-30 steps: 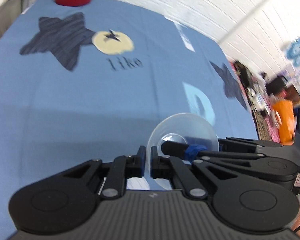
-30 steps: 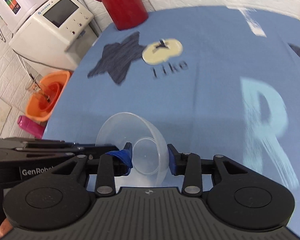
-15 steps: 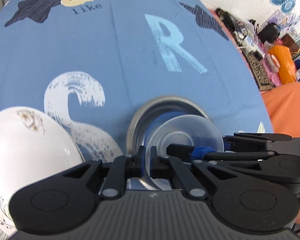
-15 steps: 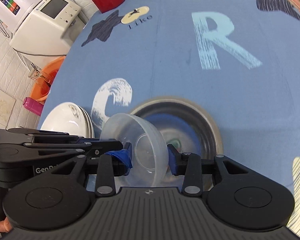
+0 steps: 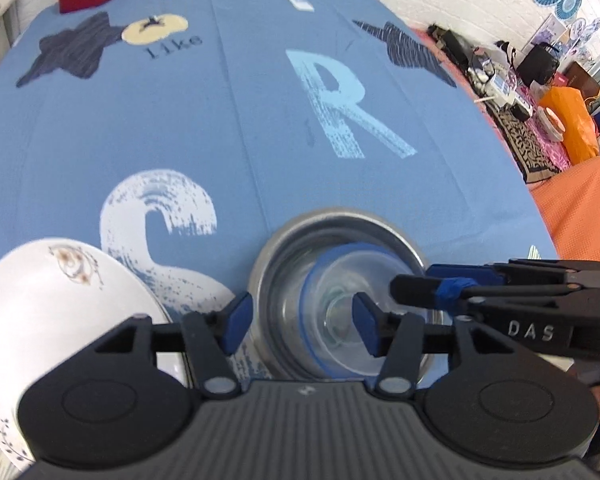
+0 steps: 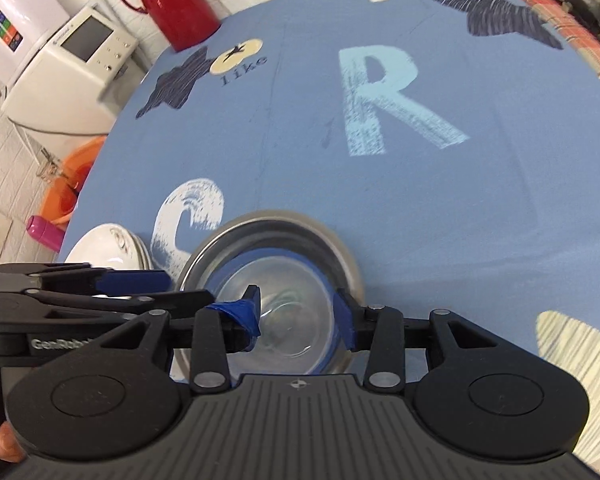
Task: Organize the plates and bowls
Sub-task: 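Carry the clear bowl with both tools and lower it into the blue bowl, then open both tools and grip the steel bowl rim again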
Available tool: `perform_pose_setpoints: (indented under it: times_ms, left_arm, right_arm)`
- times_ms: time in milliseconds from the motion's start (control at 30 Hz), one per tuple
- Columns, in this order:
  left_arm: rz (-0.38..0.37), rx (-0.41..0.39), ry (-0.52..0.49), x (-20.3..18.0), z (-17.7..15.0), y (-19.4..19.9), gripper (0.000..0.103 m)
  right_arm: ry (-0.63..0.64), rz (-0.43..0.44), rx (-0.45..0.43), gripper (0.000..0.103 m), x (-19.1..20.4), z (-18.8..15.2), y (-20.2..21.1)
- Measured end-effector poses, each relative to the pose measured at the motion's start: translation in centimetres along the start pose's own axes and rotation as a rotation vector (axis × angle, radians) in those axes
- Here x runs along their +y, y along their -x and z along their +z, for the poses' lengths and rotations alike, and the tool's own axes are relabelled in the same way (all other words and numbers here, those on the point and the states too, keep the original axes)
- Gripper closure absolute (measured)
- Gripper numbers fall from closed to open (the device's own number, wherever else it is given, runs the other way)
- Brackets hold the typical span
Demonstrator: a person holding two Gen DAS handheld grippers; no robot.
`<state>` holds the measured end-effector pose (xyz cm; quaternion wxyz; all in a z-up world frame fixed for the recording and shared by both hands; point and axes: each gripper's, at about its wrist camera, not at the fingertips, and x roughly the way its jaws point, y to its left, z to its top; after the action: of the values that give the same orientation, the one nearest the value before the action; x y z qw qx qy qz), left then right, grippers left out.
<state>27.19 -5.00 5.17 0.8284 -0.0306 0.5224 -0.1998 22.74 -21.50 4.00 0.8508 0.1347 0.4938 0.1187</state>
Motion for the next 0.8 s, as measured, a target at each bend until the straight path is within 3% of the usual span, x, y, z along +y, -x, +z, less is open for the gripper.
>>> perform_pose_setpoints:
  times_ms: [167, 333, 433, 567, 800]
  left_arm:
    - [-0.024, -0.054, -0.024, 0.6, 0.0, 2.2, 0.049]
    - [0.053, -0.103, -0.087, 1.4, -0.8, 3.0, 0.049]
    - [0.101, -0.083, -0.118, 1.9, -0.9, 2.1, 0.049]
    - [0.083, -0.035, -0.12, 2.3, -0.7, 0.7, 0.049]
    - [0.1, -0.02, -0.121, 2.4, -0.4, -1.0, 0.049]
  right_arm:
    - [-0.029, -0.003, -0.035, 0.078, -1.6, 0.0, 1.2]
    - [-0.058, -0.013, -0.021, 0.077, -3.8, -1.5, 1.5]
    - [-0.065, -0.028, 0.009, 0.076, -4.4, -2.1, 1.2]
    - [-0.068, -0.028, 0.022, 0.076, -4.5, -1.9, 0.8]
    - [-0.009, -0.063, 0.046, 0.074, -3.4, -1.1, 0.0]
